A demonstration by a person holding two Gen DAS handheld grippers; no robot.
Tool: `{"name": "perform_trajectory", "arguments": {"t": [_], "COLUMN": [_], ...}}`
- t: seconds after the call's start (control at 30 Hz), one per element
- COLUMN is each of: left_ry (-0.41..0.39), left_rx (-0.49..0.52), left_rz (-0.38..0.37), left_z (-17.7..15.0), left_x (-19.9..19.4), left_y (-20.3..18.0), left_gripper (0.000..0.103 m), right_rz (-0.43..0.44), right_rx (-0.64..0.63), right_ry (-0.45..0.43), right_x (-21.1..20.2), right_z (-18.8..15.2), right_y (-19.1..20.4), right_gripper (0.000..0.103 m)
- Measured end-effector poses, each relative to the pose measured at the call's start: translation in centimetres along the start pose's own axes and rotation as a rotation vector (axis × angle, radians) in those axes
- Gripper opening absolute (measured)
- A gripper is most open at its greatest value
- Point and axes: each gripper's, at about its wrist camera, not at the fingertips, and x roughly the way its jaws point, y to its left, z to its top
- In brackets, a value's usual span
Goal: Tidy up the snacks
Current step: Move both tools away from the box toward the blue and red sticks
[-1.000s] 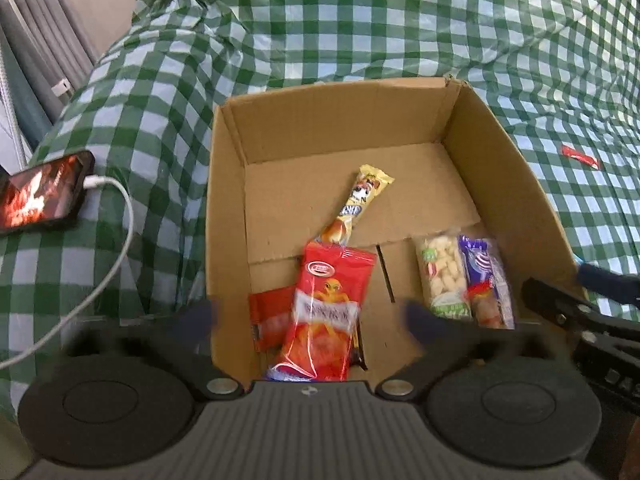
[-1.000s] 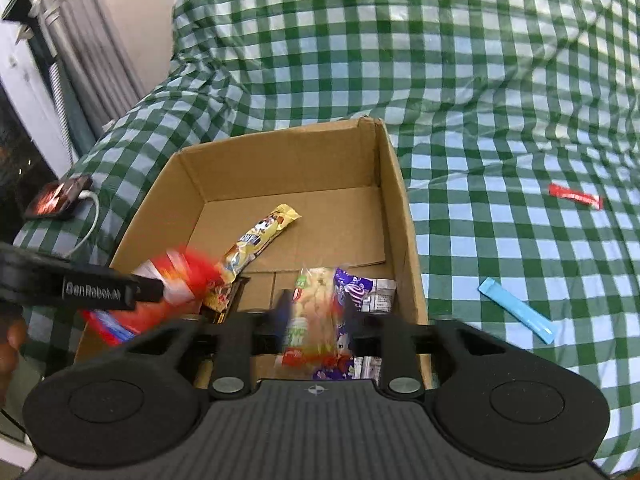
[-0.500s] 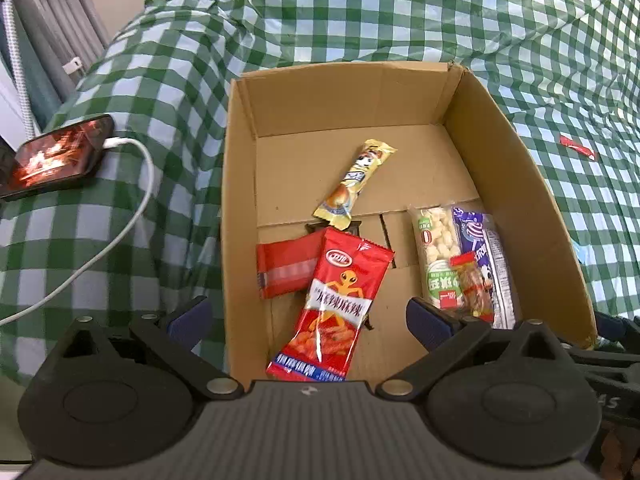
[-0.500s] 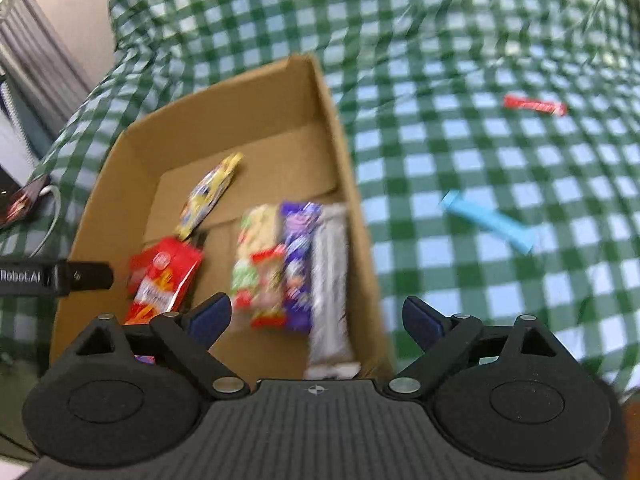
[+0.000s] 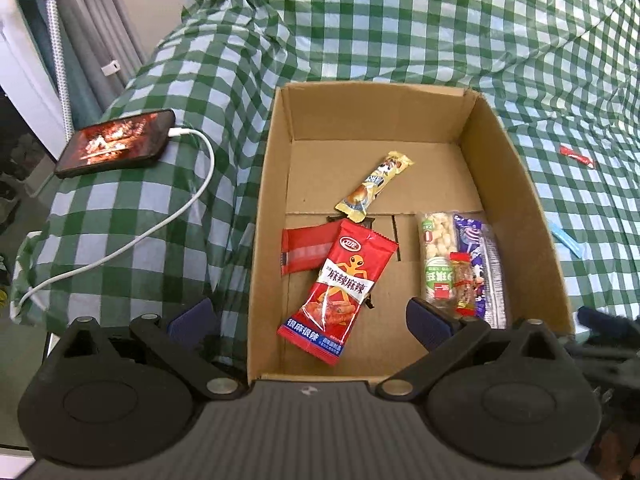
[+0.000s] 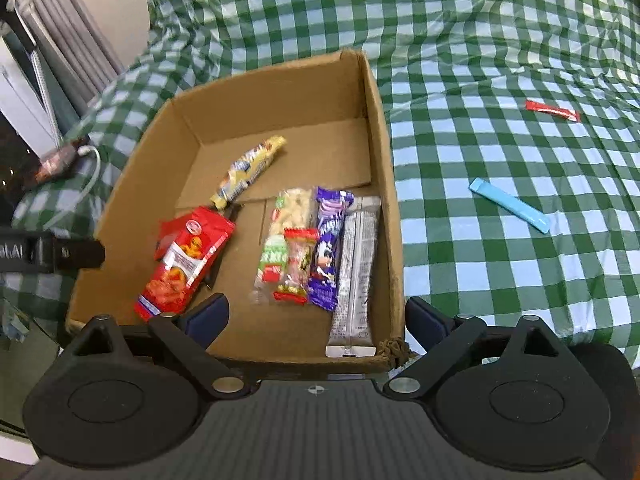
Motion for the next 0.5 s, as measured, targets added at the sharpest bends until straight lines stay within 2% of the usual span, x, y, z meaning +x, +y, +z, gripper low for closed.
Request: {"name": "perform_trajectory", "arguments": {"t": [0.17, 0.37, 0.5], "left_ry": [-0.027, -0.004, 0.03], "left_rx": [0.016, 0.033, 0.052], "left_rz": [-0.032, -0.152, -0.239], "left_z": [-0.8, -1.0, -0.6], "left_x": [-2.4, -4.5, -5.3], "left_y": [-1.9, -6.9, -11.8], "left_gripper": [0.103, 0.103, 0.103], "right_rz": [-0.022, -0.112, -0.199], "right_rx": [0.037, 0.098, 0.125], "right_ry": [-0.105, -0.242, -0.317], "right_x": [-4.8, -11.7, -14.4], "right_z": [0.8, 0.9, 0.0], "right_y": [-2.2, -7.6, -11.8], "right_gripper": [0.098, 0.1, 0.101]}}
